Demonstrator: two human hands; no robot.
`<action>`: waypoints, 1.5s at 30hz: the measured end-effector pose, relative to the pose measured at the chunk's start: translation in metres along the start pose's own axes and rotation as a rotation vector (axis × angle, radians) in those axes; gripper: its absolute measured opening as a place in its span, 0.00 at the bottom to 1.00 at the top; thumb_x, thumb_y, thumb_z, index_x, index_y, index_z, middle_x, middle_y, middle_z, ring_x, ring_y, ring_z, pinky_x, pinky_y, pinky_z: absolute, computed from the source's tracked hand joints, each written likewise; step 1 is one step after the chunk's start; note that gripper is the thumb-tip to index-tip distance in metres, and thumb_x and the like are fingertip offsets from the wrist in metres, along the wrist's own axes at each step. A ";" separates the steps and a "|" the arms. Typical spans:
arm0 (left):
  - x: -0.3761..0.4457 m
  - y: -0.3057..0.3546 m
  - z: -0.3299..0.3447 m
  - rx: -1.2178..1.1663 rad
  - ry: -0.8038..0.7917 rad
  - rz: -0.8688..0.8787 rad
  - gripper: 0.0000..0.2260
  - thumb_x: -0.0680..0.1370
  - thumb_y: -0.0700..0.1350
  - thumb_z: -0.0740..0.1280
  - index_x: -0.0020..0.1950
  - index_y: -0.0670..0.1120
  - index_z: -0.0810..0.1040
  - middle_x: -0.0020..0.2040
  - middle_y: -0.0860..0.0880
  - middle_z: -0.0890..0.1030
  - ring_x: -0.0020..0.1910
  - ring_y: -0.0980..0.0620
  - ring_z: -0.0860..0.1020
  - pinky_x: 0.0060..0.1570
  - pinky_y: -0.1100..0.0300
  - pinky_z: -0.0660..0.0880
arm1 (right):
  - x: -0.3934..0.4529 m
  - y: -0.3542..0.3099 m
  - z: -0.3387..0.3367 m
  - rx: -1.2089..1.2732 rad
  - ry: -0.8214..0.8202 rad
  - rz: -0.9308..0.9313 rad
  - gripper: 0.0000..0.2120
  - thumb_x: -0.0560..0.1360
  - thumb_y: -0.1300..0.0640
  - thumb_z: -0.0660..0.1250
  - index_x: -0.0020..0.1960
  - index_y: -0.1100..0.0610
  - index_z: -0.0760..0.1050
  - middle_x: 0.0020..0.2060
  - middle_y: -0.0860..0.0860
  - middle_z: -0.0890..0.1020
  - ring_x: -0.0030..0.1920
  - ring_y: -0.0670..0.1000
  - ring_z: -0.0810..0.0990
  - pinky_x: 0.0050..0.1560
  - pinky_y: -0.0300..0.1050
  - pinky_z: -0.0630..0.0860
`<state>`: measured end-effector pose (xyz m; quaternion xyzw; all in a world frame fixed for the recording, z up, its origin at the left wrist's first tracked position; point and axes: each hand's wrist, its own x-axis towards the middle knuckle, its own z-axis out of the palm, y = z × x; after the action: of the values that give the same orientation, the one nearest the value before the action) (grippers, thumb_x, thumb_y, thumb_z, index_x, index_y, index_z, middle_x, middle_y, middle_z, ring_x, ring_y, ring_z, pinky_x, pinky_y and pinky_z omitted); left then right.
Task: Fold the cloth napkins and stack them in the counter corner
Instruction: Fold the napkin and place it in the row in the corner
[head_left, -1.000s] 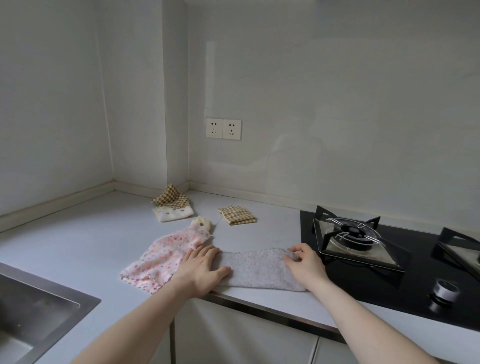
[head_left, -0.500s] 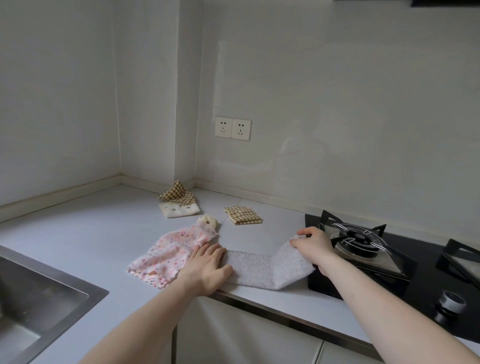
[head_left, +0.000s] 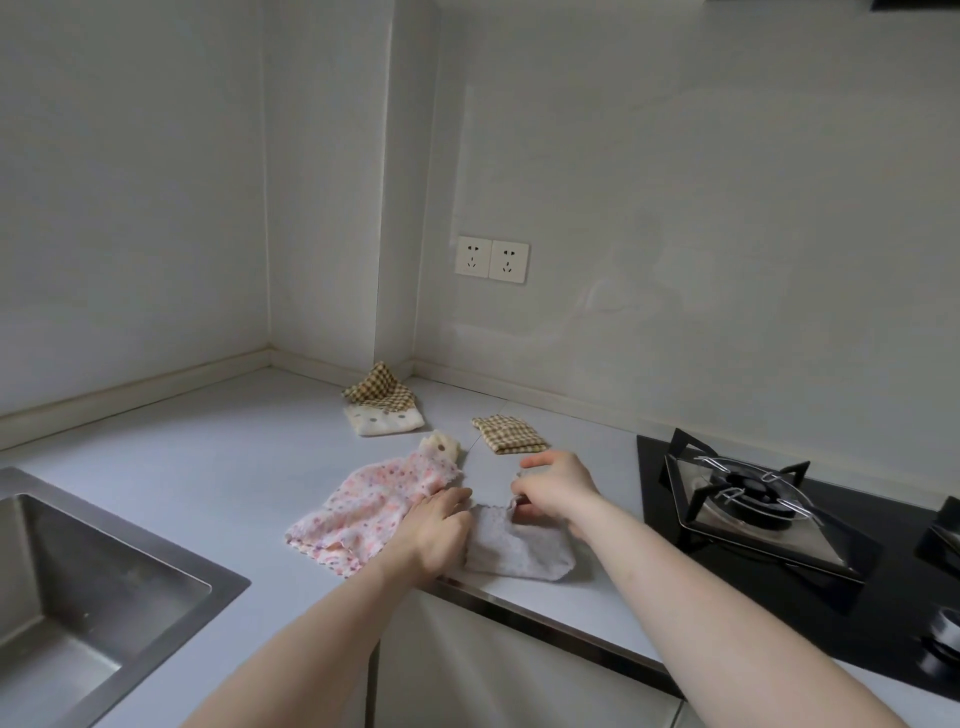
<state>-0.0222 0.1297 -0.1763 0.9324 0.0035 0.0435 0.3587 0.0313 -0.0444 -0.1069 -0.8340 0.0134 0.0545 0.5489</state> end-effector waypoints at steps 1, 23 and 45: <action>0.001 0.000 0.000 -0.011 -0.001 -0.009 0.24 0.82 0.46 0.56 0.79 0.49 0.67 0.79 0.50 0.68 0.77 0.50 0.64 0.76 0.57 0.58 | -0.002 -0.001 0.006 -0.005 -0.013 0.003 0.16 0.72 0.72 0.70 0.56 0.56 0.78 0.50 0.60 0.83 0.35 0.57 0.87 0.31 0.45 0.83; -0.010 0.007 0.011 0.332 0.053 0.073 0.32 0.78 0.60 0.55 0.80 0.50 0.60 0.79 0.50 0.64 0.77 0.47 0.61 0.77 0.51 0.56 | -0.020 0.086 -0.018 -0.673 0.087 -0.284 0.29 0.76 0.34 0.66 0.71 0.47 0.68 0.66 0.46 0.74 0.63 0.49 0.75 0.63 0.47 0.74; 0.028 0.015 0.011 0.053 0.040 -0.007 0.27 0.72 0.61 0.64 0.71 0.58 0.72 0.66 0.55 0.79 0.64 0.52 0.75 0.65 0.53 0.70 | -0.010 0.087 -0.030 0.127 0.077 -0.294 0.13 0.75 0.60 0.75 0.56 0.49 0.79 0.50 0.42 0.82 0.51 0.45 0.81 0.52 0.43 0.82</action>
<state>0.0062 0.1124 -0.1721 0.9406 0.0152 0.0606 0.3338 0.0169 -0.1069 -0.1738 -0.7921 -0.0844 -0.0593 0.6017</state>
